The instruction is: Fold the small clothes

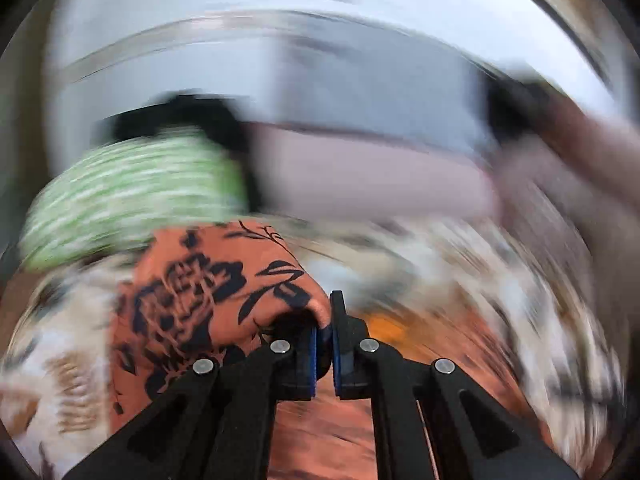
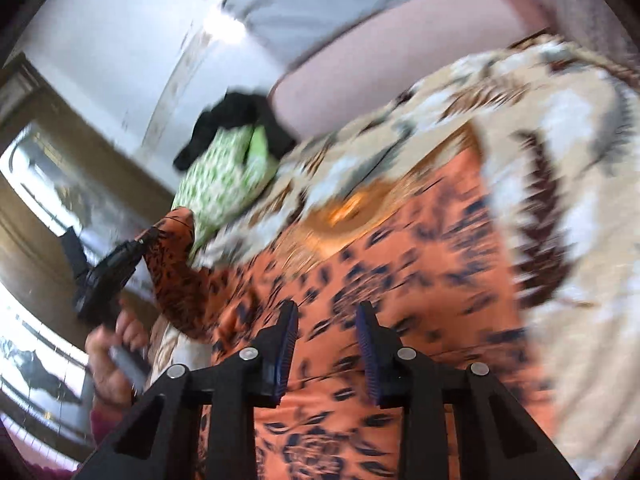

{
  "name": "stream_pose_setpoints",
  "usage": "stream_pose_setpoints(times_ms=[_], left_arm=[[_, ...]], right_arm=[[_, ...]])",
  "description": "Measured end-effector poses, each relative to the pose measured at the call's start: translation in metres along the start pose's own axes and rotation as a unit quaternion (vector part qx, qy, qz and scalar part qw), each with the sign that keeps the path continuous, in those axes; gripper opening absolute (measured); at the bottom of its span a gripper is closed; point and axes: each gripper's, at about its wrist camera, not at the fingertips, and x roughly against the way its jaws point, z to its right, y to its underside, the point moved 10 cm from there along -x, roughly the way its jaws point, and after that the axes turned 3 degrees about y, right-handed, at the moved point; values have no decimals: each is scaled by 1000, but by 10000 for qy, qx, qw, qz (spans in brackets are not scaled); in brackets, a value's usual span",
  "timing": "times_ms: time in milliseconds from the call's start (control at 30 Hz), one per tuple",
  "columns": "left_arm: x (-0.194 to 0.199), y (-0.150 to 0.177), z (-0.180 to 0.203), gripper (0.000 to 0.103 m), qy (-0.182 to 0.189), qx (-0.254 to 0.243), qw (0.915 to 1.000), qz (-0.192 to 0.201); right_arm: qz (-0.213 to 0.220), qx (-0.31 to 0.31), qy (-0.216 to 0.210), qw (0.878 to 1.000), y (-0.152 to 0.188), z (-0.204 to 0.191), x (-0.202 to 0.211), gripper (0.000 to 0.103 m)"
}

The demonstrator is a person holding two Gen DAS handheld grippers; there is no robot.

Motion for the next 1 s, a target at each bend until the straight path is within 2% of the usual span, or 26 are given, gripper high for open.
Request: stream_pose_setpoints(times_ms=[33, 67, 133, 167, 200, 233, 300, 367, 400, 433, 500, 567, 600, 667, 733, 767, 833, 933, 1000], left_arm=[[-9, 17, 50, 7, 322, -595, 9972, -334], [-13, 33, 81, 9, 501, -970, 9924, -571], [-15, 78, 135, 11, 834, -1673, 9762, -1096], [-14, 98, 149, 25, 873, -1907, 9687, -1325], [-13, 119, 156, 44, 817, -2140, 9605, -1581], [-10, 136, 157, 49, 665, -2287, 9555, -1740], [0, 148, 154, 50, 554, -2318, 9551, -1761], [19, 150, 141, 51, 619, -2126, 9602, -1702], [28, 145, 130, 55, 643, -1978, 9653, -1578], [33, 134, 113, 58, 604, -1809, 9718, -1388], [45, 110, 74, 72, 318, -1379, 9859, -891], [47, 86, 18, 74, -28, -583, 9970, -517], [46, 79, -4, 74, -142, -211, 9988, -422], [35, 77, -65, 74, -560, 766, 9950, -309], [18, 96, -120, 74, -893, 1639, 9807, -590], [9, 107, -138, 74, -1071, 1822, 9745, -757], [-7, 127, -157, 74, -1365, 1959, 9643, -1140], [-21, 152, -164, 74, -1646, 1853, 9555, -1602], [-25, 161, -161, 76, -1775, 1547, 9551, -1798]], right_arm=[[161, -36, 60, 9998, -5, 11, 14, 33], [319, -44, 178, 9993, -9, 23, 28, 33], [535, 76, 489, 9973, -12, 40, 48, 33], [635, 55, 557, 9964, -14, 49, 57, 33], [702, -53, 523, 9961, -17, 56, 62, 33], [733, -144, 455, 9962, -19, 61, 67, 33], [769, -283, 409, 9958, -21, 68, 70, 35], [648, -291, 428, 9966, -20, 68, 65, 49], [595, -285, 397, 9970, -18, 68, 63, 64], [567, -289, 351, 9974, -16, 64, 60, 66], [453, -240, 399, 9979, -13, 60, 54, 66], [311, -315, 387, 9983, -9, 58, 43, 66], [257, -409, 337, 9983, -9, 58, 38, 66], [157, -472, 377, 9980, -10, 51, 25, 66], [-132, -83, 711, 9973, -10, 35, 3, 66], [-289, 63, 884, 9956, -10, 30, -9, 66], [-599, 427, 1255, 9894, -8, 13, -37, 66], [-819, 913, 1830, 9754, -11, -5, -74, 66], [-995, 1045, 2405, 9599, -12, -3, -99, 66]])
